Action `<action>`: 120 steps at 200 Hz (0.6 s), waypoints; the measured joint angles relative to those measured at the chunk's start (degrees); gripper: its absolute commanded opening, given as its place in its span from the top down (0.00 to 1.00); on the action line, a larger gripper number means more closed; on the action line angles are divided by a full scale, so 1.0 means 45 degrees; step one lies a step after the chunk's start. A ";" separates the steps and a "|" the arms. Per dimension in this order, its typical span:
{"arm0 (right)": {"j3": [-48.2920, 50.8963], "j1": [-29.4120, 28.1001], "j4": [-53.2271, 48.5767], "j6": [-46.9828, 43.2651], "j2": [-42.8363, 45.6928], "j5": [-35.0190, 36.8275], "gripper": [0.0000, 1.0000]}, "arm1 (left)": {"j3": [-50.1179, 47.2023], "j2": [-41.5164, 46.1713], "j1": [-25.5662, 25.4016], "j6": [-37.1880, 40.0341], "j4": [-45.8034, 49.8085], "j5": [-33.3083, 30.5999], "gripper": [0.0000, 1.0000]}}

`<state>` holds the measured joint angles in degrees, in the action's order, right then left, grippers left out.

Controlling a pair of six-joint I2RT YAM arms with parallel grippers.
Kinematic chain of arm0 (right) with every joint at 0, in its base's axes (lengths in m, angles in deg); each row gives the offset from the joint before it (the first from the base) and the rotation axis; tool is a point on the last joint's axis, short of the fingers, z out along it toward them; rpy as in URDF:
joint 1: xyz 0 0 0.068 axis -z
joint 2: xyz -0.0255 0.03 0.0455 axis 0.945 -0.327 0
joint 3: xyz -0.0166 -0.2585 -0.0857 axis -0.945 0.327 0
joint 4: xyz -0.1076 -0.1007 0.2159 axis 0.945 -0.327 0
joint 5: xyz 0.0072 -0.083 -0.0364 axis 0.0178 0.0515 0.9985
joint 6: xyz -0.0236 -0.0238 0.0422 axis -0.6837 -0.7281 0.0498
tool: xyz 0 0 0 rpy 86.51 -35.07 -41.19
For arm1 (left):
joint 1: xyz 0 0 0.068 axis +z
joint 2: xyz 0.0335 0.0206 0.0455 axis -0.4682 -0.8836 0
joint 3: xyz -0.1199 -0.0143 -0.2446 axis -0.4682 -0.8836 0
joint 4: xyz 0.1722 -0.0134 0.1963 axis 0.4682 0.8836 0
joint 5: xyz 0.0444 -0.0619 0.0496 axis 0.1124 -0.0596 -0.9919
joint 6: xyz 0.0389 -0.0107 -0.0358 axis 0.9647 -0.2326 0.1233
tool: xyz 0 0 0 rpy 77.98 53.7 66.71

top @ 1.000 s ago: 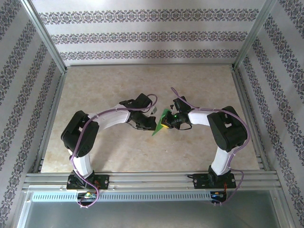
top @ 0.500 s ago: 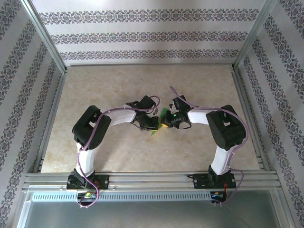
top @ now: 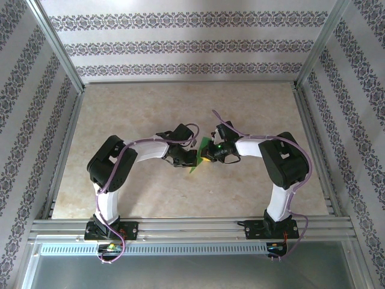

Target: Fold a paper plane with a square sheet of paper (pick it up from the middle)

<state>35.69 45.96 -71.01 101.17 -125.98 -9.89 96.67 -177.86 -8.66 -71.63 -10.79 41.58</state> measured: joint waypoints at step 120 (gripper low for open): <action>-0.0010 -0.0325 0.0291 0.0724 -0.0010 0.0204 0.90 | -0.0685 0.0685 0.0646 -0.1447 -0.1948 0.1166 0.96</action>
<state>35.65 44.50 -69.70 104.43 -126.02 -8.98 93.59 -174.78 -5.75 -78.14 -19.56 46.83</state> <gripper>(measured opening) 0.098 0.054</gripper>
